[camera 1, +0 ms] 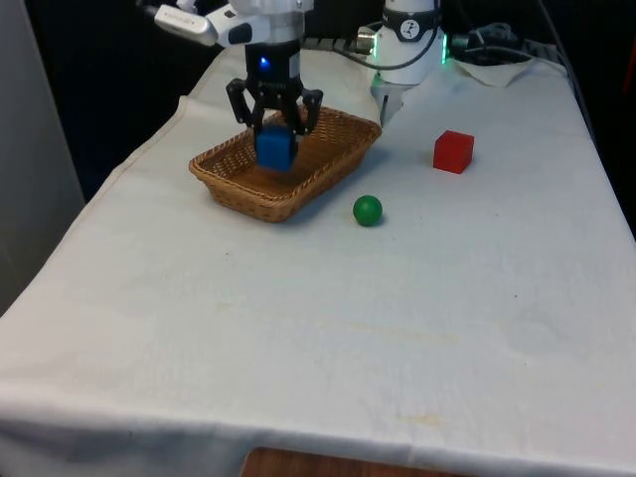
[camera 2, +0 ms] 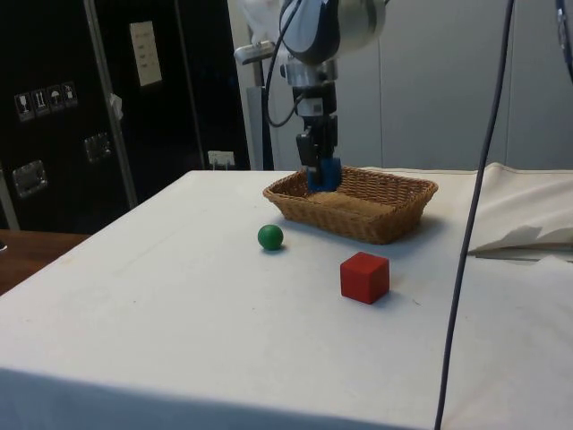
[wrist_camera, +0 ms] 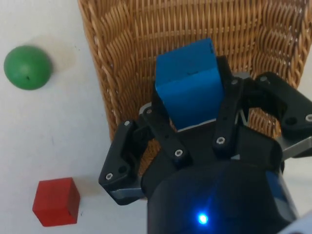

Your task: Place all non-red objects into the basket.

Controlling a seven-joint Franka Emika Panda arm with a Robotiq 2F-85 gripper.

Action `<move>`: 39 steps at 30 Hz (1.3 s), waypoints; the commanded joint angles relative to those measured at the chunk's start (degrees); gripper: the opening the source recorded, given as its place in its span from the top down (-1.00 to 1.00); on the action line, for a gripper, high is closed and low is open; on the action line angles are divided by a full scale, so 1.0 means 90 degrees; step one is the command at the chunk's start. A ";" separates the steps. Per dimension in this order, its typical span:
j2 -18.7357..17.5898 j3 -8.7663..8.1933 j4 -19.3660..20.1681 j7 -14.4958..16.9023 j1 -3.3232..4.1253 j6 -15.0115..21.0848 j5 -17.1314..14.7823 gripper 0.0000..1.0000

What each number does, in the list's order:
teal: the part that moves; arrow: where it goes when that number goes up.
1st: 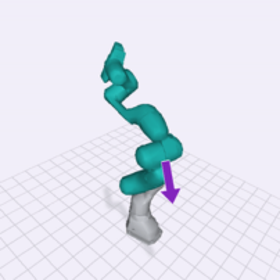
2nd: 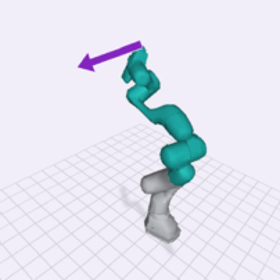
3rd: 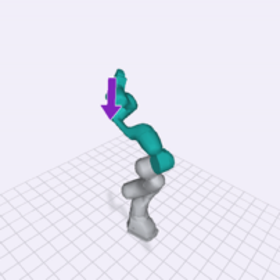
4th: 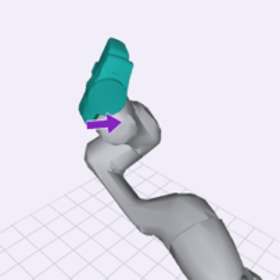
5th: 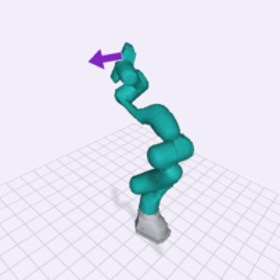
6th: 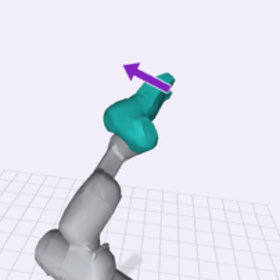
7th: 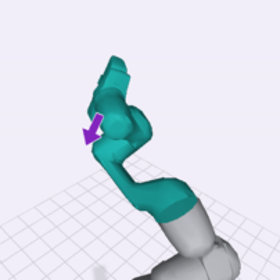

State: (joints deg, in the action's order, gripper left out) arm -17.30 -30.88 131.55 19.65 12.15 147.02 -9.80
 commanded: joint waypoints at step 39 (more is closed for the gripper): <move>0.0013 -0.0102 -0.0146 0.0229 0.0045 -0.0204 -0.0388 -1.00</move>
State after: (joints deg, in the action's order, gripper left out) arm -17.65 -31.23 130.00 22.35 12.15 145.53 -14.21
